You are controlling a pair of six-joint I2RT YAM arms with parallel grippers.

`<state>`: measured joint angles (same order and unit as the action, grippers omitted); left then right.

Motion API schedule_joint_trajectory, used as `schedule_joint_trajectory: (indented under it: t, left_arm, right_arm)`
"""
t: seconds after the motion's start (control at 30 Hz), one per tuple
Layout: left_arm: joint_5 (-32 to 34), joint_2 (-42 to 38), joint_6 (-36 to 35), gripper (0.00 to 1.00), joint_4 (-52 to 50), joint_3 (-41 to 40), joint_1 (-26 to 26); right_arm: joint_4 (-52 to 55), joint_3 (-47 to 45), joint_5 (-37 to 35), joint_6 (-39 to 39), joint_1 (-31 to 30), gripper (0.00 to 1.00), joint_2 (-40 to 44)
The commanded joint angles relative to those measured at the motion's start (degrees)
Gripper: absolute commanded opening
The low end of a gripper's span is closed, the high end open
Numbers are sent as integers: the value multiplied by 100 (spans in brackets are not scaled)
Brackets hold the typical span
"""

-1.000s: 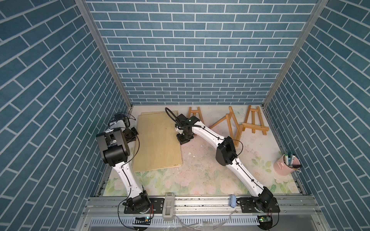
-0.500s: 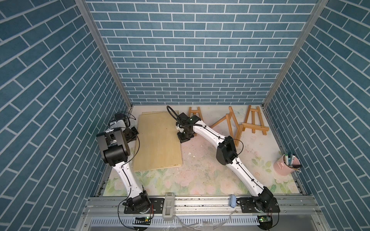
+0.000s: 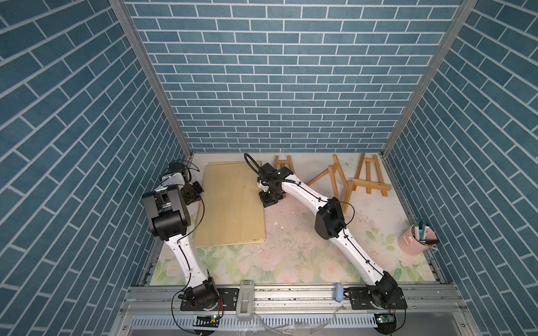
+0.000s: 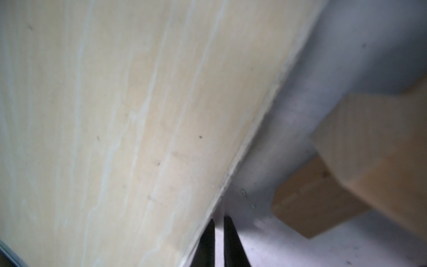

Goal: Disassemble the easel
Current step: Adjust the drawing board.

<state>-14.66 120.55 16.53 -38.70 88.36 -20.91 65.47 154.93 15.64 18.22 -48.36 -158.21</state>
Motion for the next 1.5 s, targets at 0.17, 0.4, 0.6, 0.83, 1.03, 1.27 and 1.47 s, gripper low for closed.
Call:
schedule_joint_trajectory:
  t: [0.17, 0.4, 0.6, 0.83, 1.03, 1.27, 1.47]
  left_arm:
    - [-904, 301, 138, 3, -168, 152, 367]
    - [-934, 312, 140, 3, -143, 120, 369]
    - [-908, 183, 115, 3, -159, 133, 356]
    - [-881, 36, 122, 4, -201, 216, 238]
    - [-816, -301, 105, 4, -231, 132, -86]
    - [-795, -967, -128, 4, -454, 60, -370]
    - [-963, -1960, -133, 5, -441, -175, -397]
  right_arm:
    - [-73, 7, 1, 155, -59, 12, -156]
    - [-85, 11, -52, 140, 50, 12, -139]
    - [-44, -207, -165, 103, 104, 13, -16]
    - [-39, -386, -210, 125, 140, 17, 123]
    - [-48, -734, -171, 165, 243, 19, 328]
    - [-258, -1483, -361, 87, 322, 19, 888]
    - [-433, -2167, -585, -82, 363, 17, 1616]
